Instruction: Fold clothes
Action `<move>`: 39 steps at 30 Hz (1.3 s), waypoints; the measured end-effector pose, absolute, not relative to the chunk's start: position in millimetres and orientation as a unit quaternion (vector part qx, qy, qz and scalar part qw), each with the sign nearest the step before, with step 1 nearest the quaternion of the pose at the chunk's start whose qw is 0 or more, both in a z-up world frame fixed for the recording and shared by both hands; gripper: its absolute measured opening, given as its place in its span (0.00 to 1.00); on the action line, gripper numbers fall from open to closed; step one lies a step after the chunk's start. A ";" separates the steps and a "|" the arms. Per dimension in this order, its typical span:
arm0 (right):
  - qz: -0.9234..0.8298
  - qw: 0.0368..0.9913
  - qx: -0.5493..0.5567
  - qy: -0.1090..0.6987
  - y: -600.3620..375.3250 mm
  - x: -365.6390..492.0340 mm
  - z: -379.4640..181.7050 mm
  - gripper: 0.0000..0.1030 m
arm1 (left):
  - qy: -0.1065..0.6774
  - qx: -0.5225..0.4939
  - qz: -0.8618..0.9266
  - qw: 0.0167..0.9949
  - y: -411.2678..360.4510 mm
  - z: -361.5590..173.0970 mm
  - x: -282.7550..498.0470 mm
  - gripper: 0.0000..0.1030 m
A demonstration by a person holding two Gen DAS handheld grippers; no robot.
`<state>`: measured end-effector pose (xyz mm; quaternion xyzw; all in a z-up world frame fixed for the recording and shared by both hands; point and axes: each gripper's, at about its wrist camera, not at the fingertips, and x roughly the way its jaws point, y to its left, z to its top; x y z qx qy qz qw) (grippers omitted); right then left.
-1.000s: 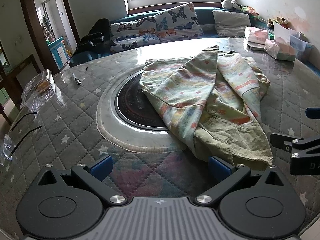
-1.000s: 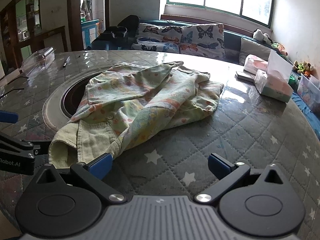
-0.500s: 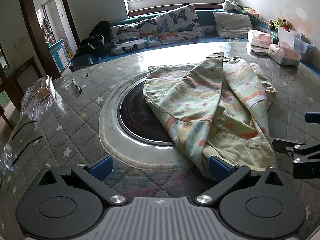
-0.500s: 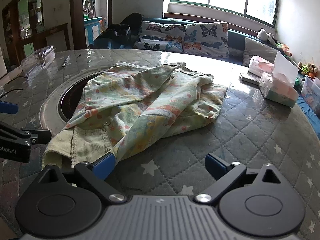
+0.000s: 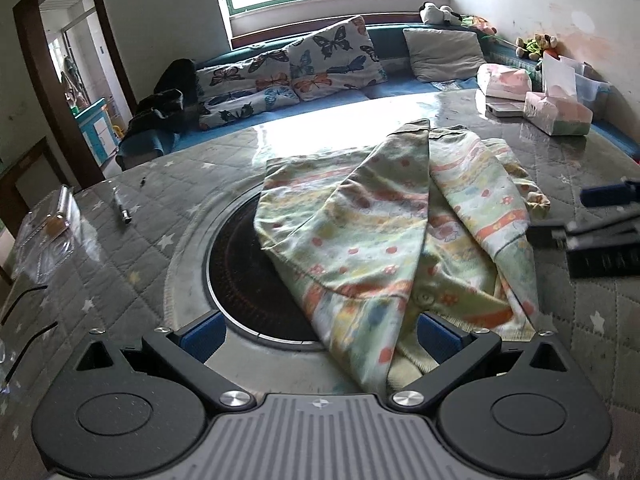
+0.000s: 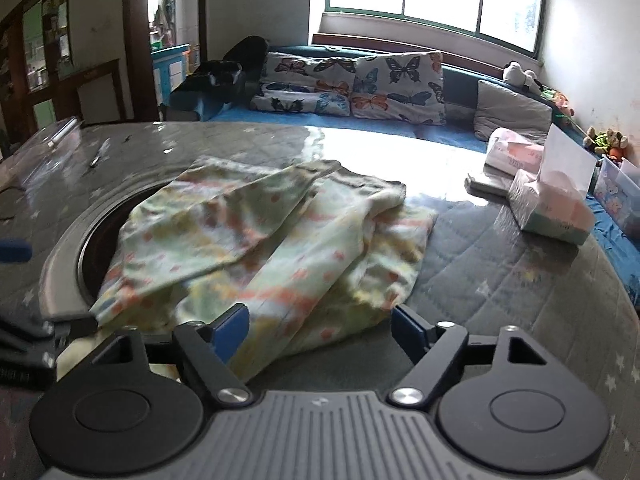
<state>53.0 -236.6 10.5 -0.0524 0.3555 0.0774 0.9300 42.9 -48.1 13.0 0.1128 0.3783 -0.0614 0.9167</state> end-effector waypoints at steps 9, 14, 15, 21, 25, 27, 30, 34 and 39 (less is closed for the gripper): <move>0.066 0.931 -0.018 0.359 -255.7 116.3 9.3 0.55 | 0.383 0.111 -0.070 0.914 -53.6 6.6 65.8 1.00; 0.068 0.929 -0.002 0.365 -260.5 147.4 3.4 0.47 | 0.389 0.109 -0.070 0.912 -54.2 2.5 72.8 1.00; 0.067 0.928 -0.002 0.366 -260.7 153.0 1.7 0.47 | 0.391 0.109 -0.069 0.912 -54.0 1.7 74.2 1.00; 0.072 0.920 0.010 0.386 -260.5 180.8 -16.6 0.33 | 0.400 0.106 -0.064 0.908 -52.7 -3.0 80.3 1.00; 0.079 0.915 0.026 0.395 -262.5 185.7 -26.2 0.16 | 0.404 0.106 -0.062 0.906 -52.6 -5.3 83.1 1.00; 0.083 0.916 0.029 0.393 -263.4 182.3 -26.5 0.06 | 0.406 0.106 -0.060 0.906 -53.0 -6.0 84.9 1.00; 0.081 0.920 0.036 0.382 -268.1 173.3 -21.7 0.03 | 0.404 0.108 -0.060 0.906 -54.3 -5.4 86.5 1.00; 0.067 0.930 0.044 0.359 -280.7 154.0 -8.9 0.03 | 0.397 0.108 -0.060 0.910 -55.0 -1.5 88.6 1.00; 0.039 0.940 0.049 0.337 -304.0 115.9 4.6 0.03 | 0.392 0.110 -0.059 0.911 -55.7 0.7 90.9 1.00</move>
